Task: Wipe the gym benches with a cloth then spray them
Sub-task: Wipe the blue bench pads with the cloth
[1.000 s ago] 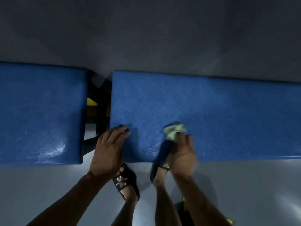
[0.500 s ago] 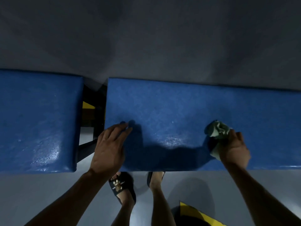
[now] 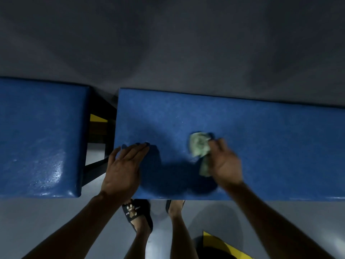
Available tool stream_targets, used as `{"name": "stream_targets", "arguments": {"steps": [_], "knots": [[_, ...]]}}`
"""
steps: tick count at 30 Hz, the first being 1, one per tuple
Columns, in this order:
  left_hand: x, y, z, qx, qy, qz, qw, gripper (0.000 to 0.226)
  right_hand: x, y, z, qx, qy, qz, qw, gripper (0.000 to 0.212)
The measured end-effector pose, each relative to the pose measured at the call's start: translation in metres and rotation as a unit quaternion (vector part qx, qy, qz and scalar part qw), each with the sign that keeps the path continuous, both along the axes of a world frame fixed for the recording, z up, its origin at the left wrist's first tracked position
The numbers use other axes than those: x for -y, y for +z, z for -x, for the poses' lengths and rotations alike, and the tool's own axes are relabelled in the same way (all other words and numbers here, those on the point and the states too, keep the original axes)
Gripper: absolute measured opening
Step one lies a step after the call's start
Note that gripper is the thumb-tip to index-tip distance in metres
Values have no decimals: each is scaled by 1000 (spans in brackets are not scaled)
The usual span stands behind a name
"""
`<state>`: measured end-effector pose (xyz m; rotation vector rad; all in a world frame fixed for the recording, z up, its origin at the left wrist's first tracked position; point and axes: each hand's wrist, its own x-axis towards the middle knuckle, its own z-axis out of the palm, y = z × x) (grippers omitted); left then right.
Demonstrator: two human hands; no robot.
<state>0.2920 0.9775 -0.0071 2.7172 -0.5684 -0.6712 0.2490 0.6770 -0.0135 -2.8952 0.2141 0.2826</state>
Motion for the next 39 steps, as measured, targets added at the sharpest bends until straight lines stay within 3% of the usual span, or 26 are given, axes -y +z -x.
{"name": "stream_targets", "arguments": {"steps": [4, 7, 10, 12, 15, 17, 20, 22, 25, 28, 31, 35, 37, 39], "knots": [[2, -1, 0, -6, 10, -8, 1000, 67, 70, 8, -7, 23, -232, 20, 972, 46], [4, 0, 2, -5, 20, -5, 1000, 67, 24, -2, -18, 33, -283, 5, 959, 41], [6, 0, 1, -3, 25, -9, 1000, 68, -63, -12, -26, 46, -189, -45, 980, 44], [7, 1, -1, 1, 30, -13, 999, 67, -102, -9, -29, 51, -58, -55, 995, 39], [10, 2, -2, 7, 39, -14, 999, 65, -87, 1, -38, 49, 119, -67, 989, 35], [11, 4, -2, 8, 48, -11, 999, 65, -43, 3, -47, 31, 124, -25, 991, 42], [12, 4, -3, 12, 59, -4, 998, 65, 42, -3, -54, 15, -72, 7, 997, 44], [11, 3, -3, 12, 62, 0, 998, 65, 83, 0, -55, 30, -246, -4, 969, 48], [10, 0, -3, 8, 66, 4, 998, 65, 68, -3, -61, 40, -311, 10, 950, 44], [10, -3, -1, 7, 69, -2, 998, 63, -16, -15, -75, 65, -253, -36, 965, 44], [12, -3, -2, 21, 73, -1, 997, 61, -100, -11, -81, 53, -88, -48, 994, 40], [14, -1, -3, 31, 77, 4, 997, 61, -84, 2, -91, 30, 116, -48, 992, 40], [14, -1, -3, 36, 79, 8, 996, 60, -33, 0, -96, 5, 95, -22, 995, 42], [15, 0, -3, 38, 84, 10, 996, 60, 28, -5, -98, 35, -16, 4, 999, 47]]}}
